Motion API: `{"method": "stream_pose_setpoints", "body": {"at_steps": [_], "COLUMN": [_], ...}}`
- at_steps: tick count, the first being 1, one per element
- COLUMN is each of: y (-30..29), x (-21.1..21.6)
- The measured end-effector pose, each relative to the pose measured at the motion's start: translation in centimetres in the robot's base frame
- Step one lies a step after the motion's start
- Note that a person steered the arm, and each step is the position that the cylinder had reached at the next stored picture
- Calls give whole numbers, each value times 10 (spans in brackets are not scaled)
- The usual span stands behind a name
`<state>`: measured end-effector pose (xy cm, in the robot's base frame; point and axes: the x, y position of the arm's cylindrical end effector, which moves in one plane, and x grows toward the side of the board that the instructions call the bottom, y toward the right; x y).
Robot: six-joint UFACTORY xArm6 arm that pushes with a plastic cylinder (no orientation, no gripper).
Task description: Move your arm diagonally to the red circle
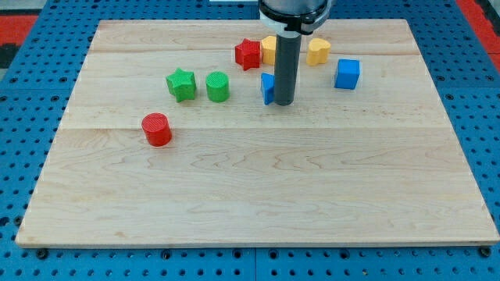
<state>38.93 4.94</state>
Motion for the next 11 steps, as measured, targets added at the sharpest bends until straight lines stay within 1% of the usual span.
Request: {"method": "stream_pose_setpoints", "body": {"at_steps": [2,3,4,5,6,8,9,10,11], "y": [-9,48,141,206,239,282,295,294,270], "x": [-2,1,1,-1,-2,-8,-21,-36,-63]}}
